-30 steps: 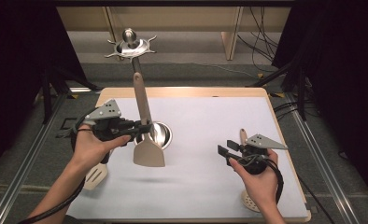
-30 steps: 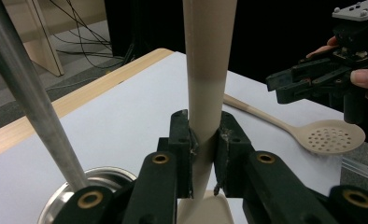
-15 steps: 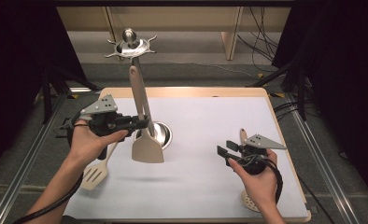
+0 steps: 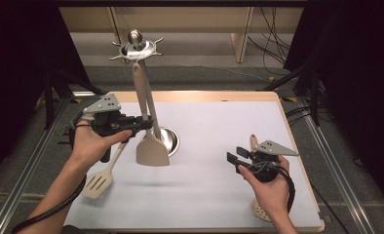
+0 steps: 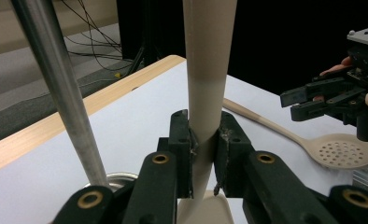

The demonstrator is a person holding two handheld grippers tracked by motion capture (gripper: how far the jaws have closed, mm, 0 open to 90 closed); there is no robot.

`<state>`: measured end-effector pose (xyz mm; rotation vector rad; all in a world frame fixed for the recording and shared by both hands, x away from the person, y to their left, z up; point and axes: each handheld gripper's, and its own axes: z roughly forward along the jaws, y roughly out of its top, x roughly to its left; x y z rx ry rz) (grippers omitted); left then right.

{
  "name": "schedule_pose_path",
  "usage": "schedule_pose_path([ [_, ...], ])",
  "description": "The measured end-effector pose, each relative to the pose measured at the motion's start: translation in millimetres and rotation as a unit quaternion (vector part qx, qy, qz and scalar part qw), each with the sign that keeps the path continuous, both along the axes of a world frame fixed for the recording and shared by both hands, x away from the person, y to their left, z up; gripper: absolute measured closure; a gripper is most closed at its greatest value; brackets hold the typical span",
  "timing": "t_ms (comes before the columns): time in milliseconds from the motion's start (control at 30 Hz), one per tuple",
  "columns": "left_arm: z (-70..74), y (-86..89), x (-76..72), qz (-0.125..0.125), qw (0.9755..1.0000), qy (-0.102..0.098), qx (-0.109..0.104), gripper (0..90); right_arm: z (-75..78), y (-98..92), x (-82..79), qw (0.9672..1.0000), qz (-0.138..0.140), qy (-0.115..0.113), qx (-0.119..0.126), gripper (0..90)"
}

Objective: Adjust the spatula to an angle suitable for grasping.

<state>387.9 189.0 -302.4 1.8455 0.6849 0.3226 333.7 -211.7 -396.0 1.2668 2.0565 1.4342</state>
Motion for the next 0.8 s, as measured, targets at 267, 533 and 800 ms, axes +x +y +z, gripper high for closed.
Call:
schedule_pose_path([
  [267, -0.2, 2.0, 4.9, 0.013, 0.9999, 0.003, 0.003, 78.1, -0.5, -0.5, 0.8, 1.0, 0.001, -0.004, 0.0, 54.8],
  [533, -1.1, 1.2, 11.4, 0.024, 0.9996, 0.011, 0.005, 78.1, -1.7, -0.6, 1.4, 1.0, 0.001, -0.004, -0.001, 54.8],
  [800, -2.3, 0.7, 16.7, 0.031, 0.9994, 0.013, 0.003, 78.1, -1.0, 1.0, -0.5, 0.9998, -0.006, 0.014, 0.011, 54.7],
])
